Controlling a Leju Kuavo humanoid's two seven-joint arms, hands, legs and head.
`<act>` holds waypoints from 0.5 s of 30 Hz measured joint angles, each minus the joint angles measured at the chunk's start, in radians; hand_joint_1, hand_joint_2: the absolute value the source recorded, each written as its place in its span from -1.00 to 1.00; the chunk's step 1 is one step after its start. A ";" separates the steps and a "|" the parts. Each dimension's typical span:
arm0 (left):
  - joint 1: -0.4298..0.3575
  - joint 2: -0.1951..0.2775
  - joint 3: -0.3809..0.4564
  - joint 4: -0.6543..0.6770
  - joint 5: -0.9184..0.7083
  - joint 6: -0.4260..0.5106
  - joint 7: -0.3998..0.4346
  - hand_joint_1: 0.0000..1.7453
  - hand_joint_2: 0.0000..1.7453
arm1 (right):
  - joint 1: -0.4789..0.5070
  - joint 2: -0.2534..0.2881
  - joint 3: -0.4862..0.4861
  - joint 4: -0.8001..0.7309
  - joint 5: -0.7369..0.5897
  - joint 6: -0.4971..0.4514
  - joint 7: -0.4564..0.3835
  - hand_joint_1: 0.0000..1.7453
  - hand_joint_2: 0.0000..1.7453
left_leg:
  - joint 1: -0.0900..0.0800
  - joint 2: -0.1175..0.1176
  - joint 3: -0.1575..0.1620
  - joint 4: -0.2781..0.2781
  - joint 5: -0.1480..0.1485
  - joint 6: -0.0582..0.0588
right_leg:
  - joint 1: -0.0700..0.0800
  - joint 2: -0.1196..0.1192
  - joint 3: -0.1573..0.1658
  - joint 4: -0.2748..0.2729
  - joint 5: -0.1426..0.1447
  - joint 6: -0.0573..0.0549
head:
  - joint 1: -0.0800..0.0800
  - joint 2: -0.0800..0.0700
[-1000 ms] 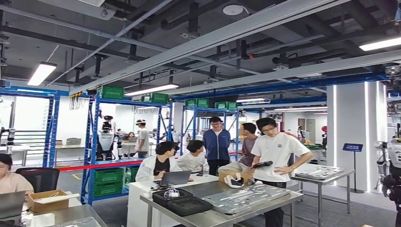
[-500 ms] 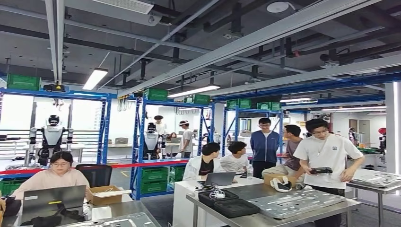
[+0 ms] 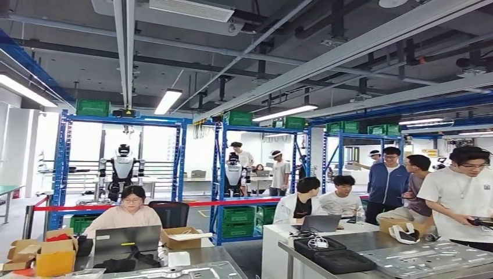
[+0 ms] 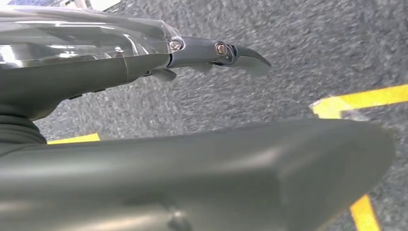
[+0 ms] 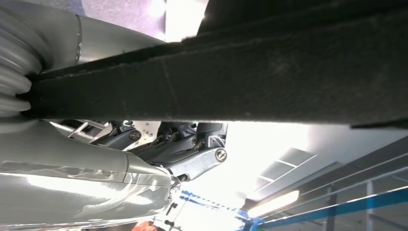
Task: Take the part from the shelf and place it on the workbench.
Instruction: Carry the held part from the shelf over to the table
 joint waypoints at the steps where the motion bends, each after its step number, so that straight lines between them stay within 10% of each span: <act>1: 0.003 0.000 0.000 0.000 0.000 0.000 0.000 -1.00 -1.00 | 0.000 0.001 0.000 0.000 0.000 0.000 0.000 1.00 1.00 | -0.002 0.011 -0.003 0.003 -0.004 -0.004 | -0.003 -0.014 0.008 -0.017 0.003 0.000 | 0.000 0.000; 4: 0.000 0.002 0.000 0.000 0.000 0.000 -0.001 -1.00 -1.00 | 0.002 0.003 -0.001 -0.001 0.000 0.000 0.001 1.00 1.00 | -0.008 0.093 -0.054 0.111 -0.075 -0.018 | -0.007 -0.061 0.021 -0.049 0.011 0.000 | -0.001 0.000; 7: -0.004 0.004 0.000 0.000 0.000 0.000 -0.003 -1.00 -1.00 | 0.005 0.003 -0.002 0.000 -0.001 0.000 0.001 1.00 1.00 | 0.005 0.122 -0.106 0.233 -0.117 -0.035 | -0.008 -0.103 0.020 -0.046 0.007 0.004 | -0.001 0.000; 11: 0.000 0.004 0.001 0.000 0.001 -0.002 -0.010 -1.00 -1.00 | 0.004 0.004 -0.002 0.000 -0.016 0.001 0.003 1.00 1.00 | 0.019 0.138 0.006 0.042 -0.029 -0.051 | -0.014 -0.128 0.017 -0.024 -0.010 0.028 | -0.002 0.000; 15: 0.003 0.002 0.001 0.000 0.002 -0.003 -0.012 -1.00 -1.00 | 0.003 0.005 -0.002 0.002 -0.023 0.006 0.007 1.00 1.00 | 0.008 0.137 0.024 0.004 -0.026 -0.016 | -0.015 -0.133 0.010 -0.012 -0.014 0.047 | -0.008 0.000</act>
